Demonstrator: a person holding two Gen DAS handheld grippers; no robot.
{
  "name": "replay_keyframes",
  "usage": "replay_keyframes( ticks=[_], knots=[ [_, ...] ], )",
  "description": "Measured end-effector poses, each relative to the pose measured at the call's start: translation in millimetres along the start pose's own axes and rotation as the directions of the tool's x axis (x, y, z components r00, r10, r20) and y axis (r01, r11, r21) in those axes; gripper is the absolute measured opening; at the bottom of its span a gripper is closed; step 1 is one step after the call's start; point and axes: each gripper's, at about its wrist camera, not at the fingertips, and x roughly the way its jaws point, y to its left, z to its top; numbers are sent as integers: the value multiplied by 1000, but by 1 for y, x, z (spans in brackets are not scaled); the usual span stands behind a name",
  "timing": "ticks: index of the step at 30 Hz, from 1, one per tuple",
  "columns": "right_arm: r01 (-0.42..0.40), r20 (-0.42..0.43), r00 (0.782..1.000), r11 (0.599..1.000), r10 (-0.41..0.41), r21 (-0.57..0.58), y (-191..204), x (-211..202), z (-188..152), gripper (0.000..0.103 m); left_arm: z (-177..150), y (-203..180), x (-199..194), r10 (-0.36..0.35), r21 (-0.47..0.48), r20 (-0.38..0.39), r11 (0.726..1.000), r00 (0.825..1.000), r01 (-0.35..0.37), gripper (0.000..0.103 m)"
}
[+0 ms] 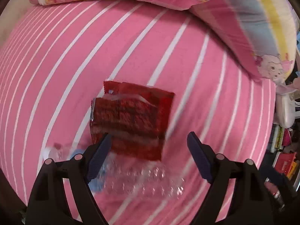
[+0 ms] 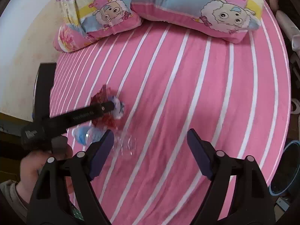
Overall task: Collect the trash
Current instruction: 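Swing both open tools back over the bed toward the red snack bag, then grasp the red snack bag with the left tool while the right grasps the blue wrapper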
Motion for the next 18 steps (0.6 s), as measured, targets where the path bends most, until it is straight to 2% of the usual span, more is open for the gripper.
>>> replay_keyframes(
  ticks=[1,3,6,8,9,11,14,18],
  knots=[
    [-2,-3,1000,1000,2,0,0,5,5,80,1,2,3,-14,-9,-6,1000,1000,14,63],
    [-8,-8,1000,1000,8,-1,2,13,12,80,-1,10,8,-43,-38,-27,998,999,42,52],
    [-25,-21,999,1000,25,-4,8,26,22,80,-9,26,6,-92,-95,-21,991,996,90,41],
    [-40,-29,999,999,40,-6,15,34,30,80,-13,33,3,-108,-122,-7,987,994,106,38],
    [-53,-36,998,999,52,-5,20,40,34,80,-15,37,2,-120,-134,-4,984,993,118,30],
    [-62,-49,997,998,62,-8,27,50,40,80,-17,46,0,-143,-166,1,976,990,141,28],
    [-95,-86,992,995,93,-19,42,68,49,79,-21,57,-7,-181,-196,29,963,983,184,20],
    [-113,-145,984,992,103,-58,65,102,58,79,-27,76,-11,-224,-267,46,936,973,228,12]
  ],
)
